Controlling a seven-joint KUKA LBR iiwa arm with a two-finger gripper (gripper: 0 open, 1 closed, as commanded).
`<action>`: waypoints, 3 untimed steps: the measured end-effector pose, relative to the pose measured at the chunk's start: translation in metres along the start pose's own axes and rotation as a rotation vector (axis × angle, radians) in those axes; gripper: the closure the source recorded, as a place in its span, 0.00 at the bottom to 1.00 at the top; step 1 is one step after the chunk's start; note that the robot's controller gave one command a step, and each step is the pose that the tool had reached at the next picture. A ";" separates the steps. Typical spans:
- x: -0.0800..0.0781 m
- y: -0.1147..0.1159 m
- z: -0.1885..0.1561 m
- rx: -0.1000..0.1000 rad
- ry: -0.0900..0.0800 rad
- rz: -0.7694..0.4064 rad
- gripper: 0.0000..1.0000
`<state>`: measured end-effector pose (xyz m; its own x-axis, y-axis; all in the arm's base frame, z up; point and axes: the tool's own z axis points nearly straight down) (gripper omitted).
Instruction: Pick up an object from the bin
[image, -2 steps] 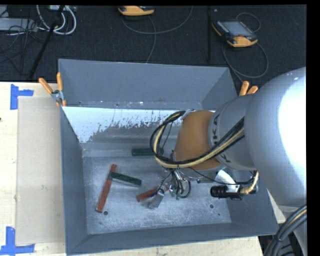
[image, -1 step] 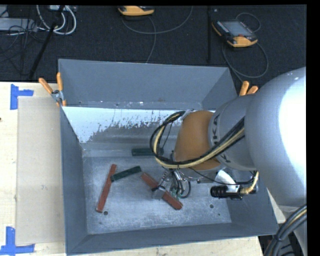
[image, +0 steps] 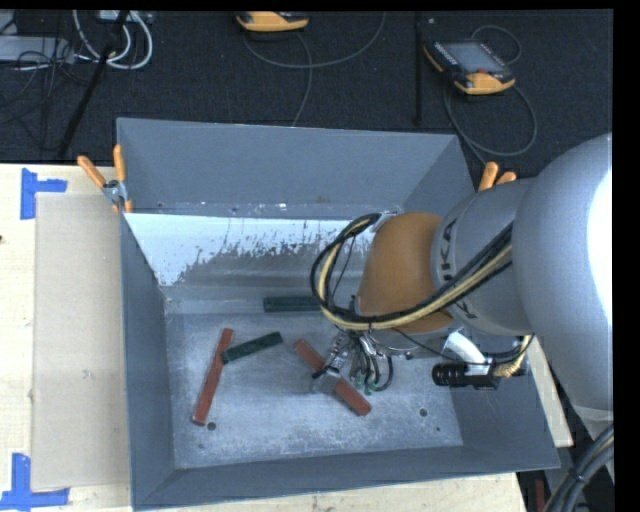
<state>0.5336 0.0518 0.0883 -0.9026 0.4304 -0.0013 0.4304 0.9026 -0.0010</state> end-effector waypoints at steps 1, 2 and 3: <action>0.001 0.000 0.001 0.001 0.001 -0.002 0.00; 0.001 0.000 0.001 0.001 0.002 -0.003 1.00; 0.014 0.005 -0.092 -0.005 -0.004 -0.014 1.00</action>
Offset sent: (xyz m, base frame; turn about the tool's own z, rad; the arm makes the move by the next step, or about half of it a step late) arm 0.0000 0.0000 0.0000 0.0000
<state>0.5227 0.0629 0.1799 -0.9084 0.4180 -0.0057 0.4180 0.9084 0.0039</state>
